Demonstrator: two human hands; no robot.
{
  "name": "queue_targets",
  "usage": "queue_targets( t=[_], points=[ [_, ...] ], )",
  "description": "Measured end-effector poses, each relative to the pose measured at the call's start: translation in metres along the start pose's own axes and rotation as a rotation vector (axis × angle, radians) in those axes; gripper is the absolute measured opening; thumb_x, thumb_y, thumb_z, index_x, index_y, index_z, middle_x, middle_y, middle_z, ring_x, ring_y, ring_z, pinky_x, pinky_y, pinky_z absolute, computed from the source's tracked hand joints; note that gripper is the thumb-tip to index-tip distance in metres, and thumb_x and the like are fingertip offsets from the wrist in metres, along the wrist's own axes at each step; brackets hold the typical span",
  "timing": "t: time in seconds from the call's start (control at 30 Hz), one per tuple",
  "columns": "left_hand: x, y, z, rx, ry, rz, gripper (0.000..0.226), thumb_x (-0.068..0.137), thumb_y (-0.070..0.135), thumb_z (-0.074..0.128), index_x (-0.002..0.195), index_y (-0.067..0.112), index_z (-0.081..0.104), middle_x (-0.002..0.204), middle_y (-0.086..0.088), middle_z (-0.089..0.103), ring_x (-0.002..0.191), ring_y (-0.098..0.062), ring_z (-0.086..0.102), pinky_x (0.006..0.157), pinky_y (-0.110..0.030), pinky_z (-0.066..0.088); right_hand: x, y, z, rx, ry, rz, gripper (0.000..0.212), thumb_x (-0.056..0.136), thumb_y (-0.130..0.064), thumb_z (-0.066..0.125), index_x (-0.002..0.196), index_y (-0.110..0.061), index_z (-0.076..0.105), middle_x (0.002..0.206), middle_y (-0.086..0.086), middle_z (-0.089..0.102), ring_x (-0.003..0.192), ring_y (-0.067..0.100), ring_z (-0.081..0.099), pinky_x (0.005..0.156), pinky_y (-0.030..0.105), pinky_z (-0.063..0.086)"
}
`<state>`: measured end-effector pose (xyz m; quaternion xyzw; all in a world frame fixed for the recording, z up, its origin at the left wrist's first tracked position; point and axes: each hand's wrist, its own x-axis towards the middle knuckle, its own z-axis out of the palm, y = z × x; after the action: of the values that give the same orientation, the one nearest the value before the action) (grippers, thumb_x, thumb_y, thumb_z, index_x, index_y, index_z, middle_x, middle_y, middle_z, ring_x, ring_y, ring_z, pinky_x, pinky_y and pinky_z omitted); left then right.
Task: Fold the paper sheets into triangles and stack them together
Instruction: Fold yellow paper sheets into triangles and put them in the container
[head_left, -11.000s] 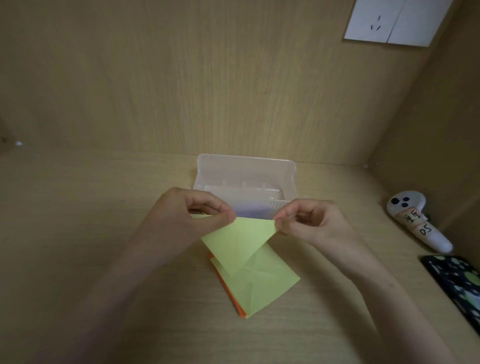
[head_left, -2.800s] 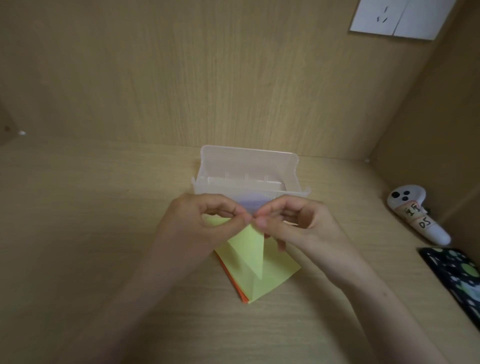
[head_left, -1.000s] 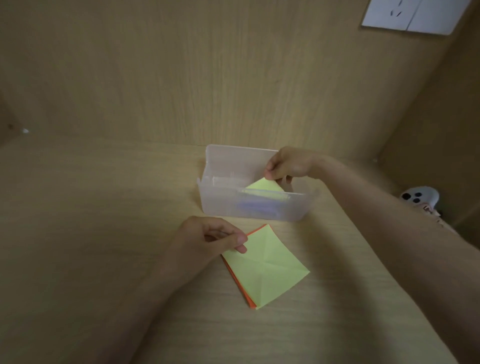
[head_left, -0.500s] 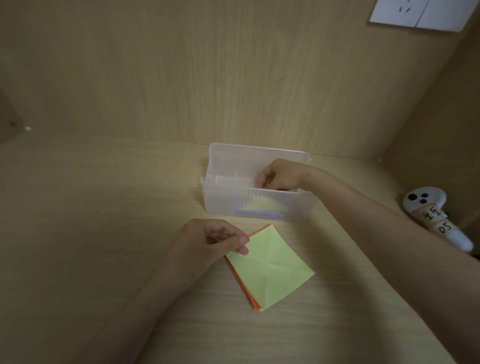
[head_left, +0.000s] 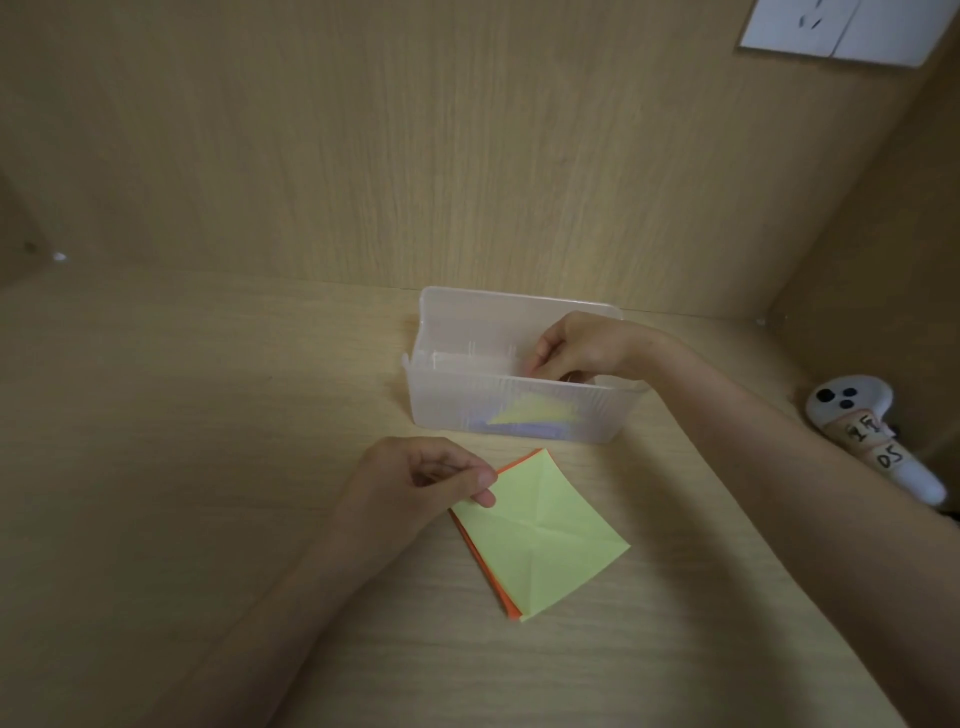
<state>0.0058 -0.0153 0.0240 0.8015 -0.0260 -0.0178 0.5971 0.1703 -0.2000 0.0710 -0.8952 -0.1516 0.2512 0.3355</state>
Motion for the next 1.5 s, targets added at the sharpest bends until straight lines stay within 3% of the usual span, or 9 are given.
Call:
queue_targets(
  t=[0.2,0.4,0.57,0.67,0.83,0.97,1.1,1.27,1.5],
  points=[
    [0.000,-0.001,-0.001,0.000,-0.004,0.011,0.008,0.078,0.016,0.072,0.072,0.021,0.073,0.066,0.008,0.073,0.064,0.004,0.062,0.062,-0.010,0.042,-0.008,-0.002,-0.007,0.014,0.018,-0.020,0.011,0.077,0.000,0.072,0.077,-0.008,0.064,0.069,0.006,0.061,0.053,0.008,0.058,0.048,0.014,0.046],
    [-0.001,-0.008,0.002,0.173,0.031,0.108,0.012,0.071,0.022,0.079,0.072,0.032,0.073,0.076,0.015,0.069,0.064,0.002,0.057,0.060,-0.012,0.041,-0.053,-0.021,-0.008,0.158,0.323,-0.232,0.013,0.075,-0.007,0.076,0.081,-0.005,0.065,0.059,-0.002,0.058,0.048,0.005,0.052,0.044,0.019,0.039],
    [0.002,-0.022,0.006,0.357,0.028,0.228,0.025,0.055,0.060,0.067,0.076,0.045,0.067,0.099,0.025,0.062,0.099,0.003,0.057,0.084,-0.019,0.044,-0.116,-0.022,0.029,0.233,0.384,-0.301,0.013,0.076,-0.010,0.075,0.080,-0.004,0.065,0.064,0.004,0.057,0.051,0.007,0.049,0.042,0.015,0.034],
    [0.004,-0.027,0.008,0.411,0.015,0.230,0.036,0.050,0.065,0.063,0.083,0.051,0.061,0.110,0.027,0.056,0.106,0.005,0.051,0.093,-0.020,0.040,-0.128,0.001,0.066,0.010,0.453,-0.167,0.016,0.074,-0.026,0.077,0.072,-0.015,0.066,0.063,-0.007,0.060,0.051,0.000,0.047,0.050,0.013,0.036],
    [0.005,-0.031,0.008,0.469,-0.010,0.261,0.043,0.049,0.064,0.061,0.090,0.051,0.056,0.103,0.024,0.061,0.102,0.002,0.049,0.089,-0.011,0.033,-0.129,0.027,0.100,-0.231,0.485,0.067,0.043,0.063,-0.061,0.071,0.092,-0.030,0.062,0.087,-0.013,0.051,0.081,0.004,0.051,0.071,0.025,0.041],
    [0.005,-0.032,0.010,0.468,-0.014,0.278,0.043,0.049,0.063,0.060,0.091,0.054,0.054,0.100,0.029,0.058,0.102,0.005,0.046,0.086,-0.003,0.028,-0.129,0.029,0.112,-0.255,0.482,0.045,0.053,0.066,-0.054,0.074,0.112,-0.031,0.062,0.096,-0.009,0.047,0.098,0.011,0.044,0.083,0.027,0.041],
    [0.005,-0.031,0.010,0.461,-0.006,0.282,0.044,0.051,0.060,0.064,0.094,0.052,0.054,0.097,0.035,0.053,0.104,0.007,0.044,0.085,-0.003,0.028,-0.128,0.028,0.115,-0.261,0.574,-0.013,0.047,0.070,-0.043,0.075,0.114,-0.033,0.063,0.095,-0.011,0.050,0.095,0.011,0.041,0.080,0.027,0.037],
    [0.001,-0.030,0.009,0.430,0.018,0.261,0.054,0.062,0.025,0.085,0.107,0.039,0.058,0.098,0.033,0.053,0.105,0.010,0.041,0.085,0.000,0.028,-0.129,0.028,0.120,-0.305,0.665,-0.030,0.032,0.074,-0.038,0.074,0.104,-0.029,0.067,0.090,-0.013,0.056,0.090,0.010,0.048,0.071,0.025,0.035],
    [0.002,-0.032,0.010,0.437,0.053,0.269,0.053,0.064,0.022,0.083,0.112,0.031,0.061,0.099,0.030,0.055,0.104,0.005,0.046,0.085,-0.002,0.029,-0.123,0.038,0.117,-0.099,0.623,-0.033,0.040,0.065,-0.034,0.082,0.102,-0.024,0.069,0.082,-0.011,0.049,0.077,0.007,0.047,0.071,0.022,0.036]
  ],
)
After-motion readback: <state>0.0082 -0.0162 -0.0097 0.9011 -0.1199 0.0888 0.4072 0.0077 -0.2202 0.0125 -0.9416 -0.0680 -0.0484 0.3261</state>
